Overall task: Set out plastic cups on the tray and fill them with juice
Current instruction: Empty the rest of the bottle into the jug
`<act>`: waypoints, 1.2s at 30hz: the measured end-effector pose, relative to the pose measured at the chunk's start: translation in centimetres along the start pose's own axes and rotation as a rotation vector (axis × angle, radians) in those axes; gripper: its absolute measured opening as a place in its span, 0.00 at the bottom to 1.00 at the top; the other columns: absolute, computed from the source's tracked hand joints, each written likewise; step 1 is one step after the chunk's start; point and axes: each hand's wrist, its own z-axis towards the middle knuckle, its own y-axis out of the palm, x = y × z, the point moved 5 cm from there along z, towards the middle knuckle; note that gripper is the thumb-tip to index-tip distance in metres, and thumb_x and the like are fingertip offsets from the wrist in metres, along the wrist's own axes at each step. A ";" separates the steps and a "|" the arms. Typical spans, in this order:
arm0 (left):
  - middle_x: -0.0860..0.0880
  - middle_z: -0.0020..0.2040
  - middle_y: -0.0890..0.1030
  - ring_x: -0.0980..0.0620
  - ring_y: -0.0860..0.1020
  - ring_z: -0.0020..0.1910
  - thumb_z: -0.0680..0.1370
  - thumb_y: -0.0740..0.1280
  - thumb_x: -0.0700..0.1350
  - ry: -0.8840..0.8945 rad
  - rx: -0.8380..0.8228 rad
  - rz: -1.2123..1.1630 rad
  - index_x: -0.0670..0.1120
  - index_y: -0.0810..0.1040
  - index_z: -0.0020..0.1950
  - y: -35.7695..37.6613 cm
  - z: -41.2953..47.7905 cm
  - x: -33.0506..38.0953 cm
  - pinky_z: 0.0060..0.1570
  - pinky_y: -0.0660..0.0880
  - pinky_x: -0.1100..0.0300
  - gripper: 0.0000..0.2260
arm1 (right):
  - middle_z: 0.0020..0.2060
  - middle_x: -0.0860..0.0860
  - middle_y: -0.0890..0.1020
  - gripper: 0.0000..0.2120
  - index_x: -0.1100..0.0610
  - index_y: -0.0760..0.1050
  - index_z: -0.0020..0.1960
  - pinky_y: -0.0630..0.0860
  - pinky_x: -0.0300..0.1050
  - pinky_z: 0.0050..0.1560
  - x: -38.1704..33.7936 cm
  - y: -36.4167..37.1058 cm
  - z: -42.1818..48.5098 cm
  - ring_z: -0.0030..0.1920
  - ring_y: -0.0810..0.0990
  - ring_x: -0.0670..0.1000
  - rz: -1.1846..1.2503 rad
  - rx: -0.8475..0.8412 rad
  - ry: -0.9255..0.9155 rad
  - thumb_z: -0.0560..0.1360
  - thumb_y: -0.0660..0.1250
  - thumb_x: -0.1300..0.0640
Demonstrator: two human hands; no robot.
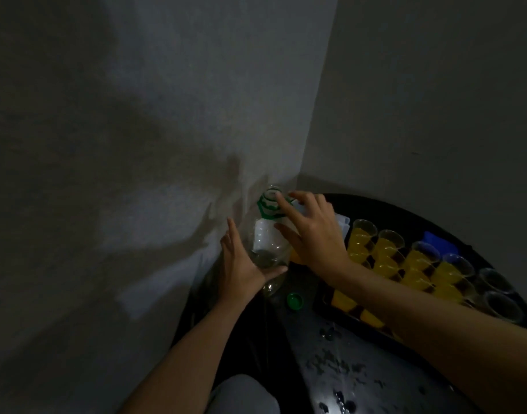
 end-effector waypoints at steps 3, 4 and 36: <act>0.48 0.83 0.48 0.45 0.50 0.82 0.54 0.81 0.68 0.065 0.023 0.103 0.57 0.35 0.81 -1.6 0.5 1.2 0.75 0.62 0.40 0.71 | 0.66 0.57 0.72 0.34 0.50 0.63 0.78 0.75 0.54 0.59 0.8 0.0 -0.8 0.64 0.71 0.56 0.116 -0.064 0.057 0.76 0.62 0.38; 0.48 0.83 0.48 0.45 0.51 0.82 0.54 0.80 0.70 0.083 0.032 0.128 0.56 0.36 0.81 -2.2 0.6 1.7 0.75 0.62 0.39 0.70 | 0.66 0.56 0.72 0.36 0.50 0.61 0.79 0.75 0.54 0.60 1.1 0.1 -1.2 0.64 0.70 0.55 0.154 -0.070 0.082 0.76 0.62 0.37; 0.43 0.75 0.63 0.43 0.61 0.75 0.57 0.70 0.65 0.231 -0.032 0.174 0.44 0.55 0.80 -0.6 3.1 3.2 0.71 0.67 0.42 0.56 | 0.65 0.59 0.71 0.22 0.61 0.69 0.68 0.72 0.55 0.63 1.5 15.1 -14.5 0.66 0.69 0.63 0.217 -0.771 0.685 0.77 0.69 0.56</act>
